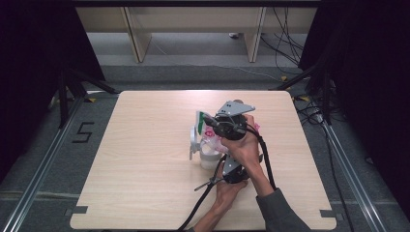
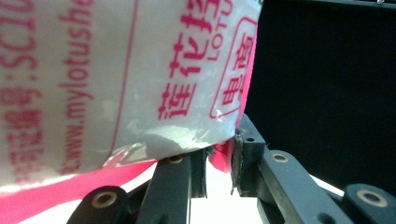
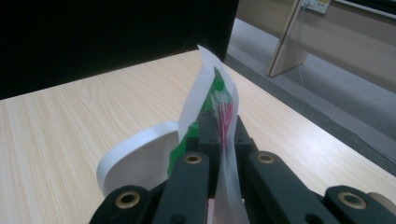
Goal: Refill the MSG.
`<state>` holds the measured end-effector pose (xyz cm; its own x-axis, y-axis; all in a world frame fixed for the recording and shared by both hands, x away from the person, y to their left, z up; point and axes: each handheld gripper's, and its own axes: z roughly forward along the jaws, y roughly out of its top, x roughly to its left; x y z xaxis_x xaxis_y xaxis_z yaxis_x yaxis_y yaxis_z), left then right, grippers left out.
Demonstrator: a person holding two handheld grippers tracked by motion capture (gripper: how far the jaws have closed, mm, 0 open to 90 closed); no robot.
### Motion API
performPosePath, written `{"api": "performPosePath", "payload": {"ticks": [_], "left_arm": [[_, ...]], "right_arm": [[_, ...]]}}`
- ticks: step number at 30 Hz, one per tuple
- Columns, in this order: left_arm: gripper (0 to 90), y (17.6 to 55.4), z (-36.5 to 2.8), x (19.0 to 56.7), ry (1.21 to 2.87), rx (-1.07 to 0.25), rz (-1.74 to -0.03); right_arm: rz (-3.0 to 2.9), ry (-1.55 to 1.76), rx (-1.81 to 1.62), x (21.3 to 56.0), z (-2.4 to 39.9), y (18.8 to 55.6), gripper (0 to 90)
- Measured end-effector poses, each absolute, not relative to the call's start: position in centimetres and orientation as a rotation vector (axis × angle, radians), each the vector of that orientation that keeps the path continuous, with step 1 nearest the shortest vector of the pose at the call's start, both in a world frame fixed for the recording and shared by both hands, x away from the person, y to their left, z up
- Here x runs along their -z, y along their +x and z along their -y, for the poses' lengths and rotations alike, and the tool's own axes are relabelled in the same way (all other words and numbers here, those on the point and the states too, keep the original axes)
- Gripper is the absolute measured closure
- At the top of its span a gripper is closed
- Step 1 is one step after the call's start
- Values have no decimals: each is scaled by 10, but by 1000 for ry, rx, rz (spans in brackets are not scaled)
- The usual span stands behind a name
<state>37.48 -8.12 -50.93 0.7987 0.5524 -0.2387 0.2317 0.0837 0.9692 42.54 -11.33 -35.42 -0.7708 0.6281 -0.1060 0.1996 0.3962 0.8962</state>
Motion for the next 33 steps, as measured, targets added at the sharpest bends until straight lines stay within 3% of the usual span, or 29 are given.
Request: {"api": "performPosePath", "payload": {"ticks": [20,21,33], "left_arm": [[779,376,79,510,1510,-274,-651],[779,376,76,509,1524,-343,-656],[775,373,75,510,1547,-347,-653]], "right_arm": [[-2238,707,-1368,351,116,423,896],[-2221,705,-1376,351,117,423,896],[-2229,698,-1424,344,130,414,899]]}}
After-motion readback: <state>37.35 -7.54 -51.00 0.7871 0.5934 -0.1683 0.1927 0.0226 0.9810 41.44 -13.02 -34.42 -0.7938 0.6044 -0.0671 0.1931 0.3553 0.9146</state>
